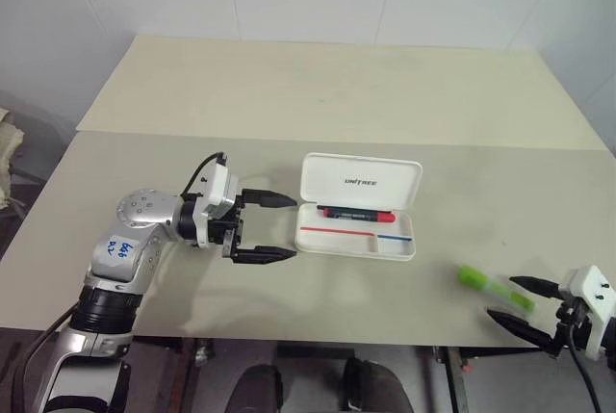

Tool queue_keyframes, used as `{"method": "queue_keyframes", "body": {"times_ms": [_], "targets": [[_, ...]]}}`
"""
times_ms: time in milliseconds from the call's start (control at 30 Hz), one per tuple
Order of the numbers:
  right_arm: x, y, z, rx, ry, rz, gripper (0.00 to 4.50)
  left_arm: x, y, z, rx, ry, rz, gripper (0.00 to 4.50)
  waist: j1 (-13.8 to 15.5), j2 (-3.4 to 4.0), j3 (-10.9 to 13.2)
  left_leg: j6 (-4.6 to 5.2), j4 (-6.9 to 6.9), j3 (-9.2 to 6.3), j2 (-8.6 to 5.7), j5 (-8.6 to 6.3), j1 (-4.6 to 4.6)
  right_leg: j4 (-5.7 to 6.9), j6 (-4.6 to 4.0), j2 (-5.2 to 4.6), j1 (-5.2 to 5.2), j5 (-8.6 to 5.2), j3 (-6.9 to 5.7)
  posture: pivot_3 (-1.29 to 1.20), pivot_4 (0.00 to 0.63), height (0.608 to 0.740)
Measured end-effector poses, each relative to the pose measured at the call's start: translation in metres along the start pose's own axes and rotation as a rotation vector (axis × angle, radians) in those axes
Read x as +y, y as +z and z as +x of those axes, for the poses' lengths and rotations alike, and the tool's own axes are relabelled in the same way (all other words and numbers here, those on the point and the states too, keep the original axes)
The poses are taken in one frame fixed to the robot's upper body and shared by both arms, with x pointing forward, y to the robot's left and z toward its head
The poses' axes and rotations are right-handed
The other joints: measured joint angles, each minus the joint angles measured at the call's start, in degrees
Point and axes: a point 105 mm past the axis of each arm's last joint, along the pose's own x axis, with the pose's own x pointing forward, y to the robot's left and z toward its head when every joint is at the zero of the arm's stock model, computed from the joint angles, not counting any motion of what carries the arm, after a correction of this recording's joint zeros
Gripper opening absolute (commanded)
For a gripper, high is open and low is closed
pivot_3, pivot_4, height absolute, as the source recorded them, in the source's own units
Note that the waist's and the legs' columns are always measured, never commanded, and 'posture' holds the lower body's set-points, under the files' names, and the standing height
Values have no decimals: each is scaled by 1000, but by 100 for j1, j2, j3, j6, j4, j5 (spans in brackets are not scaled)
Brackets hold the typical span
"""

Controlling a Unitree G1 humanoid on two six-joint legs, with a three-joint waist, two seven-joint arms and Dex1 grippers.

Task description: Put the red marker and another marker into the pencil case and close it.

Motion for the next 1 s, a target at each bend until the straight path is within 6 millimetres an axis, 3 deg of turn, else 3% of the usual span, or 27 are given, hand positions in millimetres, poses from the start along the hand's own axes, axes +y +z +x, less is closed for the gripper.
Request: {"method": "queue_keyframes", "body": {"times_ms": [100,200,433,733,1000], "targets": [[-9,-1,3,4,14,-5,4457,5,4,-2,1,2,18,4500,-11,-1,0,0,4,2,0,1,2,0,0,0,4,0,1,0,150,740],[-13,-1,4,-5,21,6,3857,6,5,-1,0,-2,29,4500,-14,-4,-3,0,4,2,0,1,4,0,1,0,7,1,1,0,150,740],[-11,9,17,-26,56,2,1184,9,11,-2,9,-7,60,4500,-13,-4,-3,-6,4,-1,5,4,5,2,1,2,7,1,-2,0,150,740],[2,35,41,-84,114,-57,1097,11,8,-5,10,5,54,4500,-14,1,1,-5,4,1,3,4,4,2,1,1,5,1,0,0,150,740],[11,107,62,-232,182,-199,1097,13,5,-7,20,20,73,4500,4,2,1,-6,5,-4,3,4,-3,-1,1,1,2,1,-6,0,150,740]]}}
